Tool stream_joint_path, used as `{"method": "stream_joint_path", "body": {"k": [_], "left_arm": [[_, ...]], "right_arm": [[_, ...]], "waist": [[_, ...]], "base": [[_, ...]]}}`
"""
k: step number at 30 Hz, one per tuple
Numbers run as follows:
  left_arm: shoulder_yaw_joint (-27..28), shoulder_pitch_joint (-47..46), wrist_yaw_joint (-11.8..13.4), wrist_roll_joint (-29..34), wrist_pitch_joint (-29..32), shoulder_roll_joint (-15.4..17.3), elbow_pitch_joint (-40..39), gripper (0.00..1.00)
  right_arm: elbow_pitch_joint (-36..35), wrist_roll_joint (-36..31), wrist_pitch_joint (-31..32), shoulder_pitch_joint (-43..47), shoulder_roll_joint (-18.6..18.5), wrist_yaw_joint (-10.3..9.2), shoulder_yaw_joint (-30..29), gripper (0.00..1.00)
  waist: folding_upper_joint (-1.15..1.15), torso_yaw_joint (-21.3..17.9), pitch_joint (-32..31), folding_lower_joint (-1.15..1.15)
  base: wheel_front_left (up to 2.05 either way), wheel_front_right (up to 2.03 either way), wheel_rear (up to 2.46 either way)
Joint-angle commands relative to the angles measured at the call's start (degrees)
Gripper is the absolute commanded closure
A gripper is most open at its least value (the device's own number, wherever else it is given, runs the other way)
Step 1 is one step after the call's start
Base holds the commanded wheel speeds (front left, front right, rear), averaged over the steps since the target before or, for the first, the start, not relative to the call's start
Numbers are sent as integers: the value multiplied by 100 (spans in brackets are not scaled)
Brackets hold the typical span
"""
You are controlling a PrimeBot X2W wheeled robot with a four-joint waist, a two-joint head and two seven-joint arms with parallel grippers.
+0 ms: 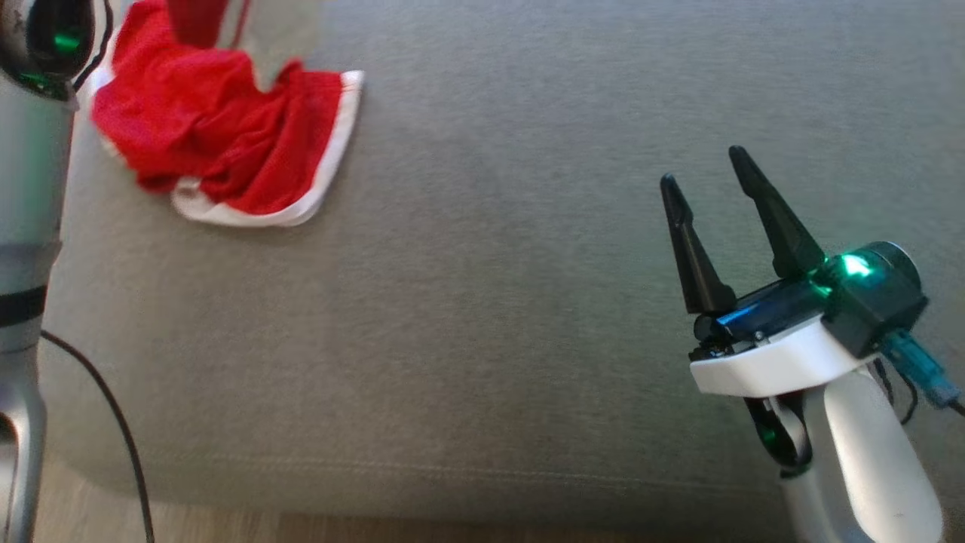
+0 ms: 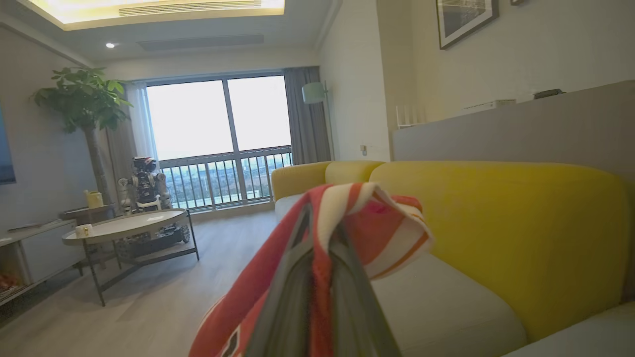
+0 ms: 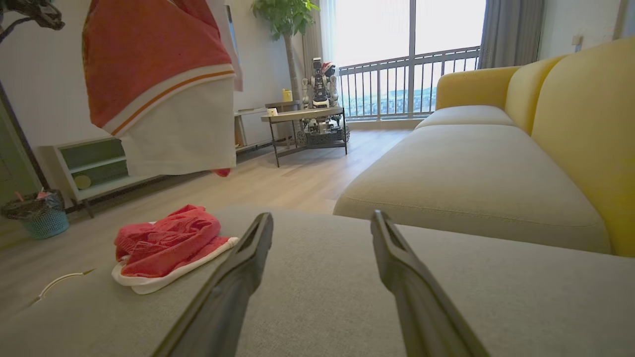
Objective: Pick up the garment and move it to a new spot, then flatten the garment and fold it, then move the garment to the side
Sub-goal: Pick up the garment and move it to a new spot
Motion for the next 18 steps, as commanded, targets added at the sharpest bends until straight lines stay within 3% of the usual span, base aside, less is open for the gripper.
{"method": "stream_joint_path", "body": {"k": [1, 11, 18], "left_arm": [[155, -181, 49, -18, 91, 337, -295, 100], [-308, 140, 143, -218, 1301, 290, -1678, 100], [-940, 741, 173, -166, 1470, -48, -1654, 100]], "right_arm": [[-238, 58, -36, 17, 67, 41, 131, 0], [-712, 591, -36, 7, 67, 41, 78, 0], [-841, 868, -36, 12, 67, 41, 57, 0]], "waist": [[0, -356, -175, 1], [0, -1979, -145, 1], [0, -2819, 138, 1]], "base": [[0, 0, 0], [0, 0, 0], [0, 0, 0]]}}
